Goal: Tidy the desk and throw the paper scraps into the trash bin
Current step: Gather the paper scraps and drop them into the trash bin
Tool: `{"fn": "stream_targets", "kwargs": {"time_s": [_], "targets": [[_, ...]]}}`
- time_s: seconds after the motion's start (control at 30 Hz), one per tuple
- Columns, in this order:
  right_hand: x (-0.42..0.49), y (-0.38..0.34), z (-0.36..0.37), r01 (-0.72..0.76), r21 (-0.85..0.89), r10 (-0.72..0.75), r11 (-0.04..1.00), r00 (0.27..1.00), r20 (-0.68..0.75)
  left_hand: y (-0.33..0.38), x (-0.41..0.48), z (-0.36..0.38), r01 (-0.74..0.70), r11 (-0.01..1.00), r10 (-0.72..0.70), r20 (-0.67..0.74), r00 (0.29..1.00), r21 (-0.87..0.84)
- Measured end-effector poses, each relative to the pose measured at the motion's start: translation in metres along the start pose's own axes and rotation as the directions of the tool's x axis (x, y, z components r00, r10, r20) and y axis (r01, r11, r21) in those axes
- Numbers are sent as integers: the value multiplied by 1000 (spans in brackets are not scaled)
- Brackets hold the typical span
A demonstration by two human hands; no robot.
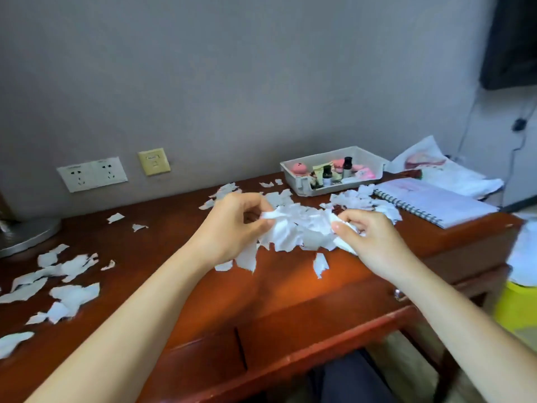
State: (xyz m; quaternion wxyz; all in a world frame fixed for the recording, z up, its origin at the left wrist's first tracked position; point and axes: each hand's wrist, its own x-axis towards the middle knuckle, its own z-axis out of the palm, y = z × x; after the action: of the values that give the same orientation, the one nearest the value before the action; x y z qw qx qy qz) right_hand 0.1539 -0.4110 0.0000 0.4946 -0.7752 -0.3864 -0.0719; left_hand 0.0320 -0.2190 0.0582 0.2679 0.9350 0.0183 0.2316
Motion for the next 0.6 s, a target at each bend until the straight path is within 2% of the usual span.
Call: {"fn": "stream_targets", "kwargs": {"time_s": [0.13,0.3,0.5,0.6], "targets": [[-55,29,-33,-60,-8,60,998,996,-60,28,-7,53,-52,993,60,78,995,-101],[-120,72,-65,-206,5,205,979,970,-132,54,-10,136,-48,962,120,262,958,-268],[-195,139,-85,-412,36,407,910,877,-256,80,-9,251,25,926,154,439,885,-376],[-227,176,-95,-533,44,521,845,801,-294,91,-8,309,99,903,150,522,840,-419]]}}
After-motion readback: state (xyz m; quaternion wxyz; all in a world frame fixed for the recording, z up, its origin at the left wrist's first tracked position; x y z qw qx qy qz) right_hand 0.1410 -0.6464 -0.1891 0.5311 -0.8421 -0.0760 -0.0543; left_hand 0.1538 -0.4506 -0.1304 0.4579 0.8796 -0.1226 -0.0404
